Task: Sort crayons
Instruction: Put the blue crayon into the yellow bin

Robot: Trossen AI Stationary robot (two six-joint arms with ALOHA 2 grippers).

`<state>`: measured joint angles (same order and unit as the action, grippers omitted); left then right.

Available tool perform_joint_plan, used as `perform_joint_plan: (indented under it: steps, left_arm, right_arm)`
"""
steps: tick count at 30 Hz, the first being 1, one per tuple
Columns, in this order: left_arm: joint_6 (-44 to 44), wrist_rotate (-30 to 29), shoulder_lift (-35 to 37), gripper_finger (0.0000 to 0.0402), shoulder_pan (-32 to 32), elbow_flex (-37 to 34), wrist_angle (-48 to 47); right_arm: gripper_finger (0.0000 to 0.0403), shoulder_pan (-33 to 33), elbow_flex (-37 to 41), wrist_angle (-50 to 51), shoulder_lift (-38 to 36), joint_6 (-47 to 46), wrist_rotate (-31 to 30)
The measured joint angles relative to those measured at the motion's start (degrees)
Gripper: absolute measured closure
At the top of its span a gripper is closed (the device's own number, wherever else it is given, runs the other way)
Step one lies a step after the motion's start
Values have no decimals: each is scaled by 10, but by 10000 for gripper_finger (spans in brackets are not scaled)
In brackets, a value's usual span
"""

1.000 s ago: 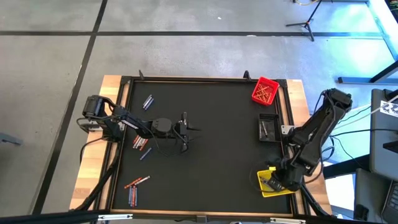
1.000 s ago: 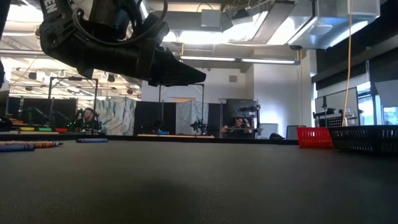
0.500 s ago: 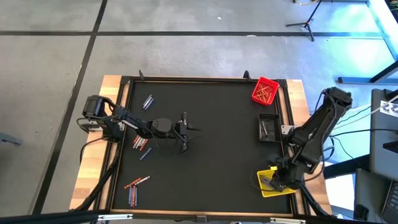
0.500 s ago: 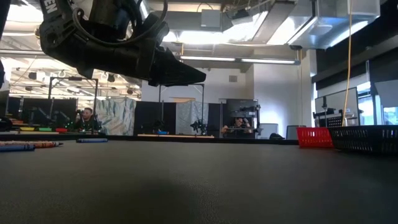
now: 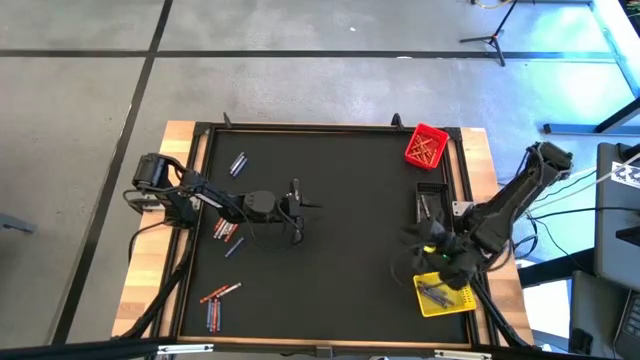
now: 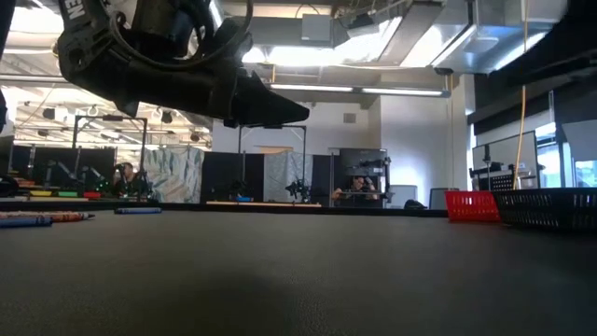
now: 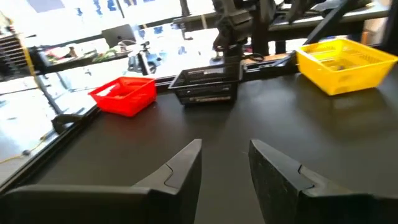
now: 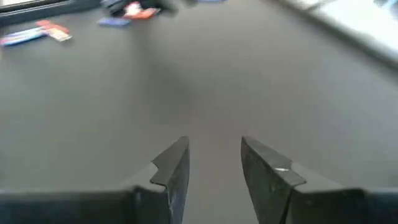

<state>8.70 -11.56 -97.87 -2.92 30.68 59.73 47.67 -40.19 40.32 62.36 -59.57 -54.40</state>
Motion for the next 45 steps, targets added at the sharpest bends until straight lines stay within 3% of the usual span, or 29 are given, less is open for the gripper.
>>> perform_joint_plan:
  steps: [5,8,13,16,19,25,31,37,45]
  left_arm:
    - [-7,-10,30,276,0,11,-29]
    - [-10,-12,69,276,0,26,-110]
    - [-34,-55,137,276,7,64,-298]
    - [-63,-83,173,276,19,91,-449]
    - [-104,-97,202,276,34,113,-596]
    - [-198,-103,235,276,77,123,-799]
    - [-264,-117,238,276,160,123,-924]
    - [-272,-116,237,277,259,123,-946]
    - [-270,-13,194,277,399,123,-958]
  right_arm:
    - [263,-84,38,-12,12,102,2]
    - [263,-135,75,-70,13,177,26]
    - [263,-226,121,-263,13,356,103]
    - [263,-279,143,-387,13,461,185]
    - [263,-330,153,-468,13,531,260]
    - [263,-403,170,-629,14,644,351]
    - [263,-452,173,-741,43,674,390]
    - [263,-462,173,-767,85,640,388]
    - [263,-462,173,-766,160,628,410]
